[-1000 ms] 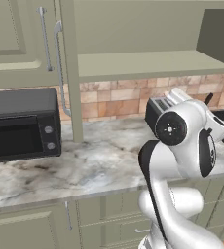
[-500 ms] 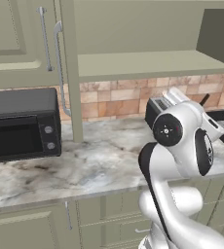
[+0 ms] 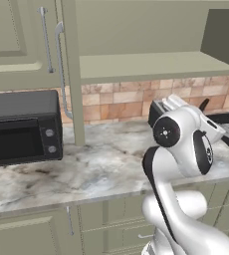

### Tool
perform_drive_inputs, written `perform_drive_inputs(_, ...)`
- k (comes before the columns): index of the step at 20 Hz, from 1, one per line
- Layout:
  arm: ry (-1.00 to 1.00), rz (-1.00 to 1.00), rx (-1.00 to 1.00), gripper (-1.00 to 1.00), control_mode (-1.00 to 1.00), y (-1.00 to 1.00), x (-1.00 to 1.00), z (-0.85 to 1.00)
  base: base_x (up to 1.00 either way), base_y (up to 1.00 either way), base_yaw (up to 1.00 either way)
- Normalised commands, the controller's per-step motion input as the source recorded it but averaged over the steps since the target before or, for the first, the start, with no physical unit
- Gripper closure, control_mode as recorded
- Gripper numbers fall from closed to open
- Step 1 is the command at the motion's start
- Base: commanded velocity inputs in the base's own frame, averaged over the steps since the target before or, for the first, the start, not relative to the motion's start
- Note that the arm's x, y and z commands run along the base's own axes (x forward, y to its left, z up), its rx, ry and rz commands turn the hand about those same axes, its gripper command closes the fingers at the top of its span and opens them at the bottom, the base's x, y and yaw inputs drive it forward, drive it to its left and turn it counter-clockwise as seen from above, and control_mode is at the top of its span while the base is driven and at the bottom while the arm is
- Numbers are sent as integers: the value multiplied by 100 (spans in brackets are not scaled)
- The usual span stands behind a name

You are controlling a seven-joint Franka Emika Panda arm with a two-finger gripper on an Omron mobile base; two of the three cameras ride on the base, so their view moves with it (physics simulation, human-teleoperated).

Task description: Open the cabinet, pick the kettle from the cabinet, and place it in the sink.

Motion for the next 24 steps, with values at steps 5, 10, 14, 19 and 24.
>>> perform_drive_inputs(5, 0, 4, -13, 100, -100, -13, 16, -42, 0, 0, 0)
perform_drive_inputs(10, 0, 4, -11, 100, -100, -7, 12, -36, 0, 0, 0)
perform_drive_inputs(14, 0, 2, 0, 100, -100, 0, 1, 0, 0, 0, 0)
perform_drive_inputs(19, 0, 0, 0, 100, -100, 0, 0, 0, 0, 0, 0)
perform_drive_inputs(24, 0, 0, 0, 100, -100, 0, 0, 0, 0, 0, 0)
